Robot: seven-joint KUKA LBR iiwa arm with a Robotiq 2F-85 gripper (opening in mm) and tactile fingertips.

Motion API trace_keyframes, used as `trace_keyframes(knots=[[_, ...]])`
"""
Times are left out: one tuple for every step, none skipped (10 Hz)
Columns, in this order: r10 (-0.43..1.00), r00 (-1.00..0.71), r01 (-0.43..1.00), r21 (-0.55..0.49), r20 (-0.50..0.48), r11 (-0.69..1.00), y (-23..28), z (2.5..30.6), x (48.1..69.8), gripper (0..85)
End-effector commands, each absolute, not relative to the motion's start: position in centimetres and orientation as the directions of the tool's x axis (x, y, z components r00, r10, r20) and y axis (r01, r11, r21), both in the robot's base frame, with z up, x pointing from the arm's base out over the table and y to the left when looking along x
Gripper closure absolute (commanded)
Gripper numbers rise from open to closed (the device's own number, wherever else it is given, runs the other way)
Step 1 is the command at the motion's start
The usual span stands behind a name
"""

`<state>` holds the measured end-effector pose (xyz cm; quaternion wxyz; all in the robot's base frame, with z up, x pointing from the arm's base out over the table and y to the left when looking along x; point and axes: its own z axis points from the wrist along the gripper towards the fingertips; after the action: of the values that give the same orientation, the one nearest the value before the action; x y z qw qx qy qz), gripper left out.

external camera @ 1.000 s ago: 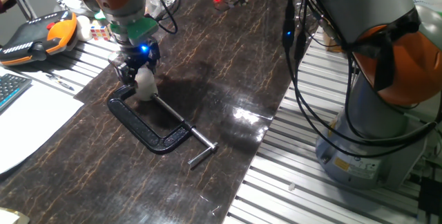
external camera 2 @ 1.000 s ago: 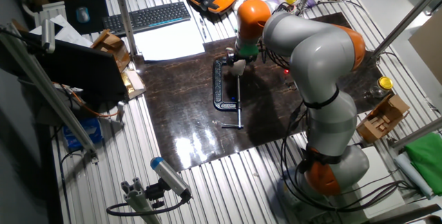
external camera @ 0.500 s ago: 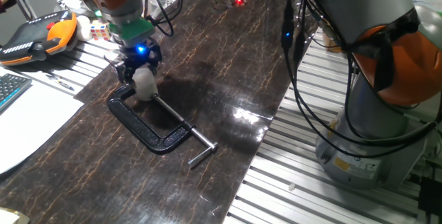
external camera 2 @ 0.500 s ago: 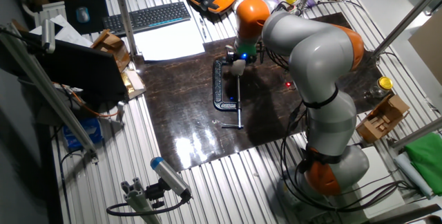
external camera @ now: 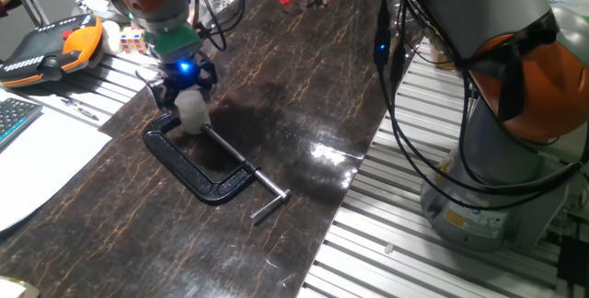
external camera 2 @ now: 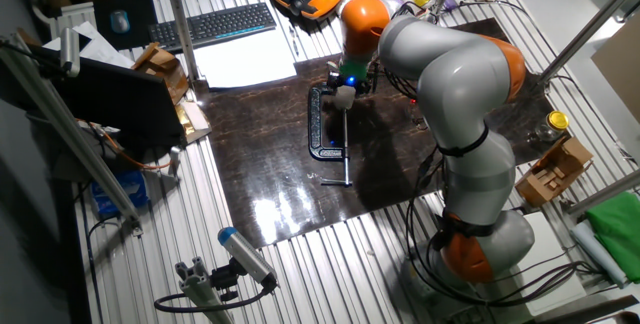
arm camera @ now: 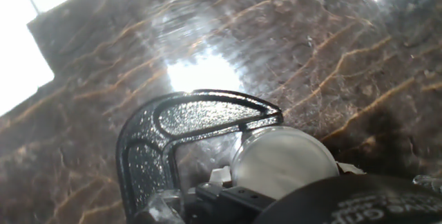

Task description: Screw the lid onto the jar

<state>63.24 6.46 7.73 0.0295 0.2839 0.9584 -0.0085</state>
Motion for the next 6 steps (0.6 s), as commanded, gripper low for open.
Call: trace_keyframes(knots=[[0.656, -0.753, 0.657, 0.004, -0.06, 0.754, 6.46, 7.71, 63.24, 15.0], [0.687, -0.724, 0.688, 0.004, -0.06, 0.725, 6.46, 7.71, 63.26, 15.0], [0.719, -0.693, 0.72, 0.006, -0.059, 0.694, 6.46, 7.7, 63.27, 15.0], [0.752, -0.656, 0.753, 0.007, -0.053, 0.658, 6.46, 7.69, 63.28, 15.3], [0.786, -0.616, 0.786, 0.012, -0.048, 0.617, 6.46, 7.69, 63.28, 15.3], [0.817, -0.575, 0.817, 0.021, -0.041, 0.576, 6.47, 7.65, 63.29, 15.3]])
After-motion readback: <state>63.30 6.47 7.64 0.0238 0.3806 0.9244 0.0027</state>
